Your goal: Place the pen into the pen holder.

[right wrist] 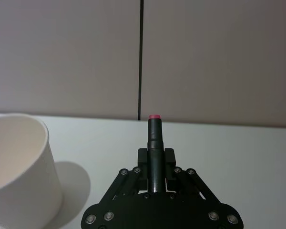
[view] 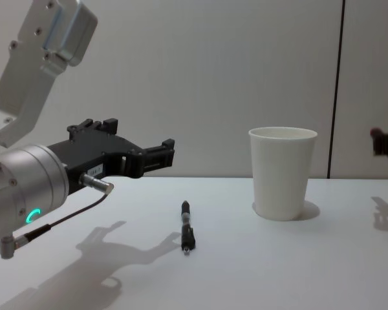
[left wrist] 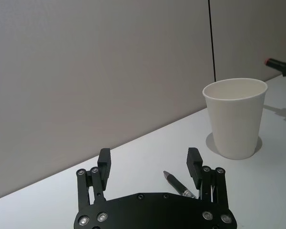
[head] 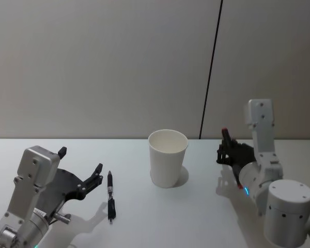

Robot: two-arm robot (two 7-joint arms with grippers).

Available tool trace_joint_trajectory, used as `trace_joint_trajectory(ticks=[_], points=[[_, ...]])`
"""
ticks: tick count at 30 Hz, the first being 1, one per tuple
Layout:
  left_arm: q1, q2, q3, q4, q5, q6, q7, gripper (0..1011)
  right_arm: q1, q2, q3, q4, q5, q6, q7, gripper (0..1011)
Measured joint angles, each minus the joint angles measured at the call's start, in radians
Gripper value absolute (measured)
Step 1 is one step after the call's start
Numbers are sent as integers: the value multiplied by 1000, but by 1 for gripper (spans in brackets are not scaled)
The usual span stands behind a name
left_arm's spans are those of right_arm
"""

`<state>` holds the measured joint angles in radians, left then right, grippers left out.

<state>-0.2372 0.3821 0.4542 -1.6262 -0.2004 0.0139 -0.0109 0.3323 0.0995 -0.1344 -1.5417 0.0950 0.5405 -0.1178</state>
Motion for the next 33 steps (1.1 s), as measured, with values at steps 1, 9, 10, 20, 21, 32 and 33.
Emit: trace_joint_trajectory(ticks=[1,9,10,20,21,32,33], points=[[0,0,0,0,0,0,0,1002,0,0,1,-3,-1,-9,-1,205],[0,0,0,0,0,0,0,1002,-2,-6,2,-26,-14,-120,-2,205],[0,0,0,0,0,0,0,1002,-2,-7,2,-28,-16,-130,-2,205],[0,0,0,0,0,0,0,1002,4,-17,-2,-48,-29,-279,12,205],[0,0,0,0,0,0,0,1002,5,-18,-2,-48,-29,-290,13,205],[0,0,0,0,0,0,0,1002,8,-26,-16,-38,-52,-396,28,205],[0,0,0,0,0,0,0,1002,8,-27,-19,-36,-55,-398,30,205]])
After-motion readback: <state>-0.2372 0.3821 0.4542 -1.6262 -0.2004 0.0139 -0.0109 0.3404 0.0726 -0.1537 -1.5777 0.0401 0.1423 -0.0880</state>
